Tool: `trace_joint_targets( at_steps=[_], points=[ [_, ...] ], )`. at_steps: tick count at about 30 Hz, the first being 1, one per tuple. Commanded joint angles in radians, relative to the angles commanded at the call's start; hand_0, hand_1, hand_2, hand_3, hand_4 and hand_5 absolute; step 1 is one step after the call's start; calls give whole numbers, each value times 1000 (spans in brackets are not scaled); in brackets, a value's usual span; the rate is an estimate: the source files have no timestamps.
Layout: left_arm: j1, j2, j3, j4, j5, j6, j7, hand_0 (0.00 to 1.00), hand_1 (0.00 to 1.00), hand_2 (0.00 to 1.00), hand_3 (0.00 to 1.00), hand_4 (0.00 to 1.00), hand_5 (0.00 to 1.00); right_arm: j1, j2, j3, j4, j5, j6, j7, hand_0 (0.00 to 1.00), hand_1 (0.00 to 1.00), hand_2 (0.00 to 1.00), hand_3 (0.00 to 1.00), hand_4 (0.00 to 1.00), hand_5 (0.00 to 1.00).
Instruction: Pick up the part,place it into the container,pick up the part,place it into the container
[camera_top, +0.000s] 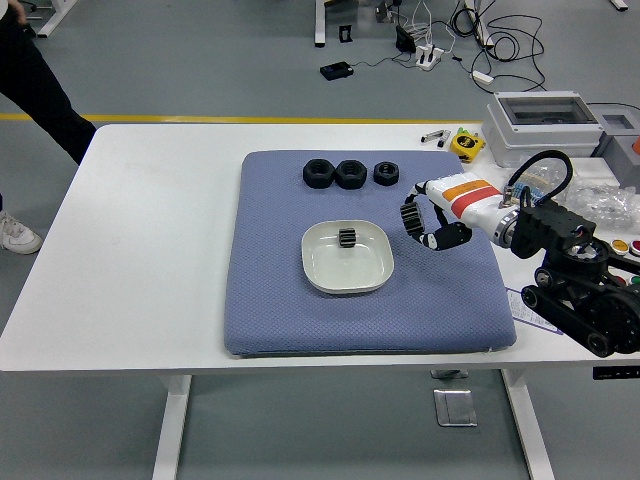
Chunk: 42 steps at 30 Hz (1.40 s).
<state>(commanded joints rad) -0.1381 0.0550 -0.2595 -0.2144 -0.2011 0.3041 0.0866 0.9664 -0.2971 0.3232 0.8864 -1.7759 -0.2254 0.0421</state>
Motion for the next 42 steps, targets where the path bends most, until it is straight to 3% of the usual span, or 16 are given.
trace_joint_targets(
  at_steps=[5, 13, 20, 24, 25, 30, 31, 36, 37, 42],
  points=[
    [0, 1, 3, -1, -4, 0, -1, 522, 581, 714, 622, 617, 599, 8, 24, -25, 39, -8, 0, -5, 2, 56, 201, 489, 633, 242],
    [3, 2, -2, -1, 8, 2, 2, 522, 579, 714, 622, 616, 597, 33, 89, -99, 26, -13, 9, -14, 2, 58, 200, 495, 627, 256],
    [4, 3, -5, -2, 19, 4, 5, 521, 579, 713, 622, 618, 599, 40, 125, -134, -1, -39, 86, -57, 2, 67, 220, 514, 637, 278],
    [4, 3, -7, -2, 23, 4, 5, 521, 579, 713, 622, 618, 599, 39, 132, -132, -14, -50, 99, -71, 2, 67, 220, 514, 637, 278],
    [4, 3, -8, -2, 24, 4, 6, 521, 578, 713, 622, 617, 597, 40, 132, -131, -13, -52, 100, -70, 4, 87, 258, 577, 677, 272],
    [4, 5, -12, -2, 34, 4, 9, 521, 578, 713, 622, 617, 597, 48, 131, -127, -4, -60, 117, -80, 4, 87, 258, 577, 677, 272],
    [4, 5, -12, -2, 34, 4, 9, 518, 577, 713, 622, 617, 596, 49, 131, -126, -2, -61, 121, -82, 32, 99, 274, 803, 739, 294],
    [1, 6, -8, -2, 28, 4, 7, 518, 577, 713, 622, 617, 596, 56, 131, -118, 0, -74, 132, -77, 32, 99, 274, 803, 739, 294],
    [1, 6, -7, -2, 26, 4, 6, 519, 574, 712, 622, 617, 595, 56, 131, -117, -1, -76, 134, -75, 49, 113, 296, 876, 819, 296],
    [-1, 6, -4, -2, 22, 4, 5, 519, 574, 712, 622, 617, 595, 57, 134, -109, 1, -91, 134, -66, 49, 113, 296, 876, 819, 296]
  ],
)
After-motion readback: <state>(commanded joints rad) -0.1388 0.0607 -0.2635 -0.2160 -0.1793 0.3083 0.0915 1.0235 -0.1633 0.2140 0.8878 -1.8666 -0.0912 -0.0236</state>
